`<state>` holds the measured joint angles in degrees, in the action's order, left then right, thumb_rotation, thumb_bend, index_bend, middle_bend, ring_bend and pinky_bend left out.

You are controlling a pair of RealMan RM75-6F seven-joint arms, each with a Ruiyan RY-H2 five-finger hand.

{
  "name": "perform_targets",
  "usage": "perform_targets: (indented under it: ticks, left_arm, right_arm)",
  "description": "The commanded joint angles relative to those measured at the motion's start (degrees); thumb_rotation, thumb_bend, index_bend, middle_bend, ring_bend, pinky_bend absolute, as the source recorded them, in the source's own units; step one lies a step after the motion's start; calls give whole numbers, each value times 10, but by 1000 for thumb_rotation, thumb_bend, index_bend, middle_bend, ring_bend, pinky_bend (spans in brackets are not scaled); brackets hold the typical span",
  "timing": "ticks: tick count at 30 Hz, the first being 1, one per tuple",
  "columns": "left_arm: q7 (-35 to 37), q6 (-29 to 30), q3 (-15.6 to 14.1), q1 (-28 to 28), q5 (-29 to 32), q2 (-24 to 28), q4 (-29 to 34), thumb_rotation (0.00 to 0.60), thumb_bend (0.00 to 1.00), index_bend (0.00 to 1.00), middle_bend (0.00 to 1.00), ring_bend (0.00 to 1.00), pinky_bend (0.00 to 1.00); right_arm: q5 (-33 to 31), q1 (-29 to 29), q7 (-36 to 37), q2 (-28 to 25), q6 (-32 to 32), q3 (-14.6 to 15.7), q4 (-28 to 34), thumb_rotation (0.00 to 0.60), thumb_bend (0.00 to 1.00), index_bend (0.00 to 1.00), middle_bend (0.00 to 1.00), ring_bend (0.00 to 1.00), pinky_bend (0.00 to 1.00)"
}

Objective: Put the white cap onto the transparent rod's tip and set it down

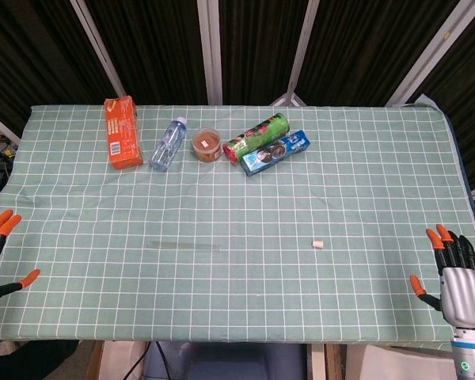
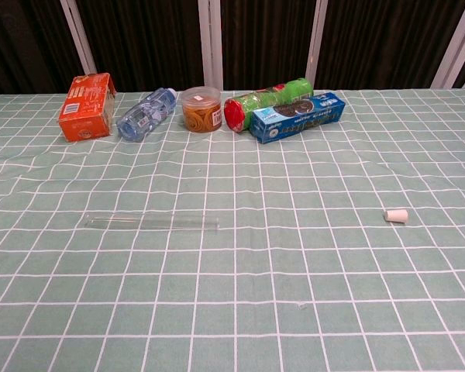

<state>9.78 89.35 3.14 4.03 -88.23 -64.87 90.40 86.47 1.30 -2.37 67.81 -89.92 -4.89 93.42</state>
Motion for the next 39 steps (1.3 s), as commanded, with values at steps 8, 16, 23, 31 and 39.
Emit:
perform_targets:
  ticks: [8,16,23,31,39]
  left_arm:
    - [-4,-4,-3,1,-1,1,2,600,200,106,30,0,0]
    - [-19,-18,-6,4,3,1,2,600,199,106,30,0,0]
    - [-52,-42,-1,20,9,5,37,600,199,141,24,0,0]
    - [-148,-105,36,82,32,0,116,600,200,211,111,0,0]
    - [-260,-175,62,142,98,-48,142,600,269,306,232,0,0]
  right_arm:
    - [0,-1,5,3,-4,-3,-4,600,349,0,0,0,0]
    - [-9,-1,4,2,2,-4,-2,600,349,0,0,0,0]
    - [-12,1,8,-3,7,-5,1,600,349,0,0,0,0]
    - [-16,5,4,1,17,-5,7,600,348,0,0,0,0]
    - [-23,5,8,-1,18,-7,10,600,349,0,0,0,0]
